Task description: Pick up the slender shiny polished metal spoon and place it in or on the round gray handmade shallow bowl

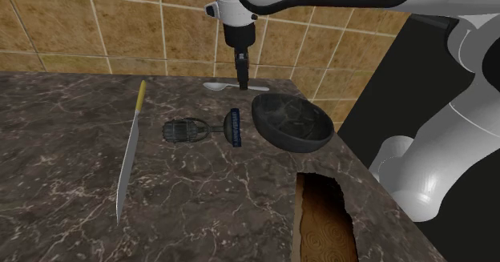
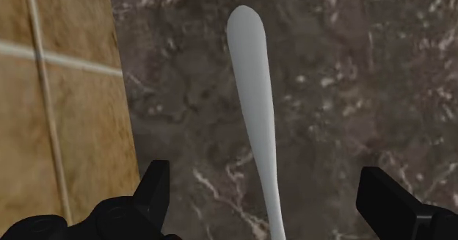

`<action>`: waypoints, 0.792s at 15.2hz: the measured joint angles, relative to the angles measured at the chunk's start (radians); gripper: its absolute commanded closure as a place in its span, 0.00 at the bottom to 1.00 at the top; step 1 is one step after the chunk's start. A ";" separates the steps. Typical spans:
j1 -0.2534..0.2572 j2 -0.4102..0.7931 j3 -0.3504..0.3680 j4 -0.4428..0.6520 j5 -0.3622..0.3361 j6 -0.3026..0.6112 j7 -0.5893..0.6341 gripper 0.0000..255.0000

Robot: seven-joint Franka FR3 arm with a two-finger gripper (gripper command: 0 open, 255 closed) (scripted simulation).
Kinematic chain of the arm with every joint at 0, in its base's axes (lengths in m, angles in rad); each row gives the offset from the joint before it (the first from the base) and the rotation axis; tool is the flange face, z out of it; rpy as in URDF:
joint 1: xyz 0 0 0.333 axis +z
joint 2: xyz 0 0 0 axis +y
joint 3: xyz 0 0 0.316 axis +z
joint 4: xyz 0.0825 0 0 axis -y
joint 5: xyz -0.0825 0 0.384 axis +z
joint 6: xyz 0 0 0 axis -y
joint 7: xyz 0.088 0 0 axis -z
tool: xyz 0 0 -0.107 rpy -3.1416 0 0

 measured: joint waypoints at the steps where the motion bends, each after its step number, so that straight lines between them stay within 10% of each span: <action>1: -0.001 -0.001 -0.002 -0.021 -0.001 0.020 0.000 0.00; 8: -0.002 -0.009 -0.003 -0.045 0.000 0.037 0.001 0.00; 9: -0.002 -0.009 -0.003 -0.045 0.000 0.037 0.001 1.00; 12: -0.002 -0.009 -0.003 -0.045 0.000 0.037 0.001 1.00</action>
